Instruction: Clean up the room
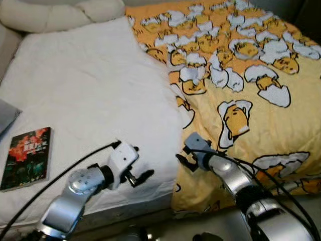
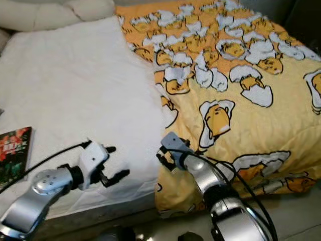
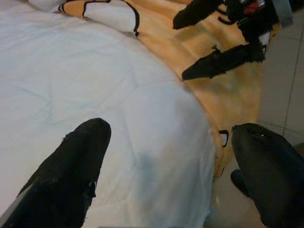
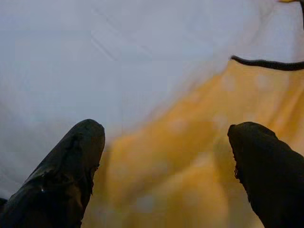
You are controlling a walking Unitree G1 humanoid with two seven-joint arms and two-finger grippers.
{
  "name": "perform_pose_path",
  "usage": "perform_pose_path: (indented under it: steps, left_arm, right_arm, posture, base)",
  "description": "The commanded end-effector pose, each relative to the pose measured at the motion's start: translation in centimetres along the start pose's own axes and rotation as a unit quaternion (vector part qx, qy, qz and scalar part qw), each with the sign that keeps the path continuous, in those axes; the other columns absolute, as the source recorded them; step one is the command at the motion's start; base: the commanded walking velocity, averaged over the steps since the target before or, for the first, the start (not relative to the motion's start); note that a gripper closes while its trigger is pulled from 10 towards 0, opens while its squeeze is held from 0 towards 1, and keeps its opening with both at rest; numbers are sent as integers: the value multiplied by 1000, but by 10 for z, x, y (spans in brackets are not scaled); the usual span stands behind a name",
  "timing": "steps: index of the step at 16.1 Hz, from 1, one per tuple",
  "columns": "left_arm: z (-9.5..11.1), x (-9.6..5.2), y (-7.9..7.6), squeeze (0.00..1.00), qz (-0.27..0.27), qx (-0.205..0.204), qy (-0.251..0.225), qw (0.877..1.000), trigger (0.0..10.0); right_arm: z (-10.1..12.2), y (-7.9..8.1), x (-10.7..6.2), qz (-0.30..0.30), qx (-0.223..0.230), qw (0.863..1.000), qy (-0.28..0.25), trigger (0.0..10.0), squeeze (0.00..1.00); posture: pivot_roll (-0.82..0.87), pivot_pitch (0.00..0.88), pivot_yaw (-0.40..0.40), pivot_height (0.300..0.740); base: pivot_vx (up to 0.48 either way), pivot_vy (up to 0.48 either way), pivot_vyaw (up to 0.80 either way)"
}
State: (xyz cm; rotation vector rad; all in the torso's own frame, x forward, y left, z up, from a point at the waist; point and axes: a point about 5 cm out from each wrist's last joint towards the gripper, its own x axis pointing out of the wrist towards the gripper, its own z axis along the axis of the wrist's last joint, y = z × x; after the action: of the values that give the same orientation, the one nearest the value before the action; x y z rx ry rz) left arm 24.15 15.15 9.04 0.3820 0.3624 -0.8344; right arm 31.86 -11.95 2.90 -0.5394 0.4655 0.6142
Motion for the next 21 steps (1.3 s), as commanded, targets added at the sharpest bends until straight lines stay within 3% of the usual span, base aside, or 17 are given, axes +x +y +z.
perform_pose_path:
  steps: [1,2,3,4,5,8,13,21]
  left_arm:
    - [2,-4,1,0,-1,5,1,1000,10000]
    - [2,-6,1,0,-4,8,3,1000,10000]
    - [3,-9,1,0,-6,11,6,1000,10000]
    - [3,-12,1,0,-8,11,8,1000,10000]
    - [2,-16,0,0,-12,12,12,1000,10000]
    - [1,-22,-3,0,-19,12,20,1000,10000]
    - [0,-24,-8,0,-33,6,26,999,10000]
    - [-2,-25,-7,0,-31,5,31,999,10000]
  right_arm:
    - [0,-1,3,-8,-23,999,23,10000,831]
    - [-1,-3,4,-20,-30,999,38,10000,0]
    - [-2,-4,5,-31,-25,998,51,10000,0]
    - [-3,0,7,-22,-10,998,55,7529,0]
    - [-5,6,8,-8,-5,998,60,0,0]
    - [-10,12,8,3,1,997,72,0,0]
    - [-20,6,5,-8,12,996,93,0,0]
    - [-19,9,5,23,19,996,80,0,0]
  posture:
    - [88,127,69,740]
    - [93,133,68,740]
    - [110,153,67,740]
    - [120,165,69,740]
    - [135,178,70,740]
    - [148,187,61,740]
    - [144,185,51,740]
    - [141,171,49,740]
  base:
    - [0,0,0]
    - [0,0,0]
    - [0,0,0]
    - [0,0,0]
    - [0,0,0]
    - [0,0,0]
    - [0,0,0]
    - [0,0,0]
